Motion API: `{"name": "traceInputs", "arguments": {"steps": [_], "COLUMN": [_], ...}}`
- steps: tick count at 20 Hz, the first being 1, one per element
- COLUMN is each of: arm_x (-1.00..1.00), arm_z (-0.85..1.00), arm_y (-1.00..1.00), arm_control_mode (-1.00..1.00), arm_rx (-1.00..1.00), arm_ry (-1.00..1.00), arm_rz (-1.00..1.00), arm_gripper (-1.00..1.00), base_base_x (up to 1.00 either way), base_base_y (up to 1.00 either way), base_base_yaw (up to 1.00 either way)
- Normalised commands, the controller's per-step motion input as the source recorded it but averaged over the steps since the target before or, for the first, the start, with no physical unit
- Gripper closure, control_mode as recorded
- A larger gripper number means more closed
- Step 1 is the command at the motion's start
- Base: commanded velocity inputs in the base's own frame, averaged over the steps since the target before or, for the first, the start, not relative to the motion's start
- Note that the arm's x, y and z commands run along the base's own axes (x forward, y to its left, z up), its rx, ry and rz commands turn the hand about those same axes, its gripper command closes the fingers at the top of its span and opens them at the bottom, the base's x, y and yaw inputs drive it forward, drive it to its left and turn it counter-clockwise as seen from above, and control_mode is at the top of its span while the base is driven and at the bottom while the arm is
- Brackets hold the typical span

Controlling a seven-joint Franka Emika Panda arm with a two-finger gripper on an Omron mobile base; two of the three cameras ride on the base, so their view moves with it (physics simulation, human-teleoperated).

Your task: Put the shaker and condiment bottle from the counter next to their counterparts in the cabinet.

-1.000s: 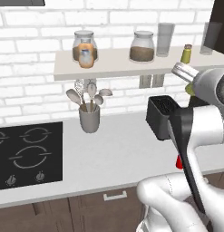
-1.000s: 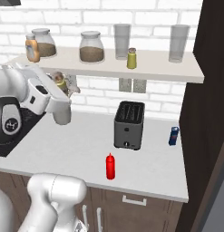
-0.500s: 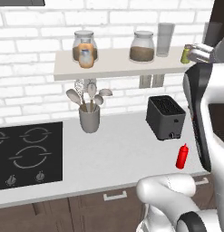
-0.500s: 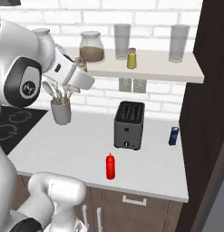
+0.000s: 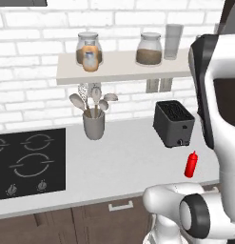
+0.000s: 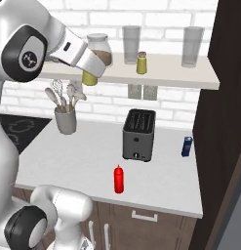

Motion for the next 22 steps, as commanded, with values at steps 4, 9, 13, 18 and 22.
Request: {"name": "traceInputs", "arguments": {"steps": [4, 9, 13, 18, 22], "arm_x": [0.13, 0.01, 0.0, 0.3, 0.44], "arm_z": [-0.17, -0.32, 0.0, 0.07, 0.29], "arm_y": [0.0, 0.0, 0.0, 0.0, 0.0], "arm_control_mode": [-1.0, -1.0, -1.0, -1.0, -1.0], "arm_rx": [-0.17, -0.21, 0.0, 0.0, 0.0], "arm_ry": [-0.23, -0.22, 0.0, 0.15, 0.19], "arm_rz": [0.02, 0.03, 0.0, 0.0, 0.0], "arm_gripper": [1.0, 1.0, 1.0, 1.0, 1.0], "base_base_x": [0.0, 0.0, 0.0, 0.0, 0.0], "base_base_y": [0.0, 0.0, 0.0, 0.0, 0.0], "base_base_yaw": [0.0, 0.0, 0.0, 0.0, 0.0]}}
